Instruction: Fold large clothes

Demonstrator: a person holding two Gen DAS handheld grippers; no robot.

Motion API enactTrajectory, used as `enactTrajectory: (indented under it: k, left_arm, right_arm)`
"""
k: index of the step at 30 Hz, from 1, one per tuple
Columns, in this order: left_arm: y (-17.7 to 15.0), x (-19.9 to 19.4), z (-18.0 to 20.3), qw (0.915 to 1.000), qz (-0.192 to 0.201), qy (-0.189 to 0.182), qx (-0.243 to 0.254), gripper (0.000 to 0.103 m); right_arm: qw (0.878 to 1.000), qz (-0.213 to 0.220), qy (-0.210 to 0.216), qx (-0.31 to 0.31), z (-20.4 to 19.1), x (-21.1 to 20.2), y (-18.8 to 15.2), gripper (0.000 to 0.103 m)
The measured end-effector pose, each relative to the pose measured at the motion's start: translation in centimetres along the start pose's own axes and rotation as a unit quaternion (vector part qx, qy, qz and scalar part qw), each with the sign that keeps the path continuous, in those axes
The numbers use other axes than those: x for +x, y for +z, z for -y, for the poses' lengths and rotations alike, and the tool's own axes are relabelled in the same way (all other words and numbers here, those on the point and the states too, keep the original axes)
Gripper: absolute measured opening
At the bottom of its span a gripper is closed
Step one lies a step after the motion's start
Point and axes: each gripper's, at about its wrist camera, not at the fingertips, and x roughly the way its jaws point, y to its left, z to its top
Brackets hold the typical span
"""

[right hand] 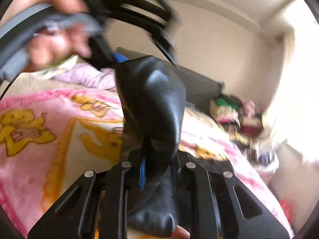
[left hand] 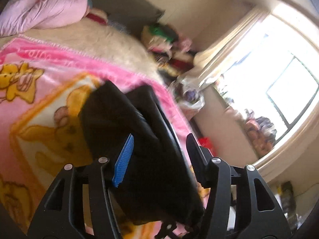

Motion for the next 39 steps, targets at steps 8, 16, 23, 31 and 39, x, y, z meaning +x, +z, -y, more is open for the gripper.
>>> enactTrajectory:
  k: [8,16,23,31,39]
  left_arm:
    - [-3.7,4.5,-0.6,0.9955,-0.018,0.088,0.028,0.055]
    - [-11.0,13.2,-1.0,0.983,-0.12,0.123,0.065,0.056]
    - [-10.9,12.9,-0.7,0.9829,-0.114,0.124,0.075,0.056]
    - [-10.5,12.5,-0.7,0.9846,-0.108,0.111,0.08,0.056]
    - [-7.3,9.6,-1.1,0.9951,-0.056,0.073,0.035,0.073]
  right_arm:
    - [0.968,-0.088,0.045,0.23,10.0,-0.1,-5.8,0.019]
    - [0.907,-0.157,0.166,0.355,15.1,-0.7,-7.3,0.082]
    - [0.873,-0.258,0.197,0.364,20.6,6.6,-1.7,0.098]
    - [0.909,-0.304,0.189,0.215,16.0,11.6,2.4,0.02]
    - [0.946,-0.194,0.168,0.197,22.9,9.2,5.9,0.016]
